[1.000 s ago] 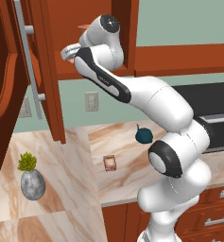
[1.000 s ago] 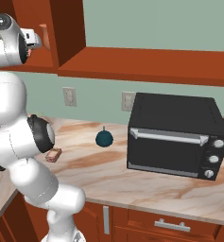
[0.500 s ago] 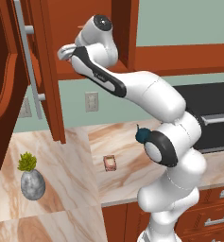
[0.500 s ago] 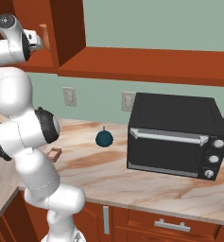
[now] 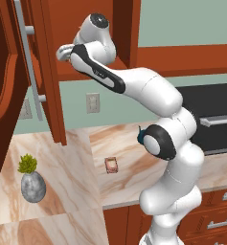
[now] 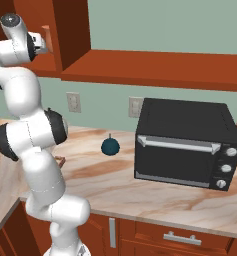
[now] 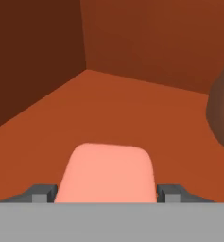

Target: Pick the bar soap and bar soap from the cabinet and place them on the counter.

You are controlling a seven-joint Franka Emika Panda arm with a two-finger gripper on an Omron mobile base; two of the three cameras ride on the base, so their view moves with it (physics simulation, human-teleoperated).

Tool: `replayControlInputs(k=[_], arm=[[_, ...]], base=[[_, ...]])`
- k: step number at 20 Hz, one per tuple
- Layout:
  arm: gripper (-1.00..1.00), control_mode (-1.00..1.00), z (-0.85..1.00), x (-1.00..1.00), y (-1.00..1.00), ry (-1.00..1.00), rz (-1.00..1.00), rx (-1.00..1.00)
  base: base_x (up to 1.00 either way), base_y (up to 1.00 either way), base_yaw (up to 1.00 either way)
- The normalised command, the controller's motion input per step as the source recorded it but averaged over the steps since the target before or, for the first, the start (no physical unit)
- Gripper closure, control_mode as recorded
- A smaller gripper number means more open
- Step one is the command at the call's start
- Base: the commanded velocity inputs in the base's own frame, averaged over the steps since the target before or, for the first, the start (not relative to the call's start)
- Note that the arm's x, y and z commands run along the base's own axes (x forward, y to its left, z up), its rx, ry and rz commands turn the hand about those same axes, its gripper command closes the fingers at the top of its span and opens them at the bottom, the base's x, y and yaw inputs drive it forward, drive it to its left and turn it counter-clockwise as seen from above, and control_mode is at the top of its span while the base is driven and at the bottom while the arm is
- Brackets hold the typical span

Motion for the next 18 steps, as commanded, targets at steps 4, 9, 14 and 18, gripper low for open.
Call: replayControlInputs(k=[4,9,14,18], arm=[[1.00,-1.00,-0.02,0.00,0.00,0.01,0.00,0.00],[1.00,-1.00,-0.02,-0.19,0.00,-0.02,0.00,0.00],[1.00,-1.00,-0.17,-0.52,-0.01,-0.11,0.00,0.00],[1.00,-1.00,-0.23,-0.64,-0.16,-0.15,0.00,0.00]], base=[[0.00,0.00,0.00],[0.00,0.00,0.00],[0.00,0.00,0.00],[0.00,0.00,0.00]])
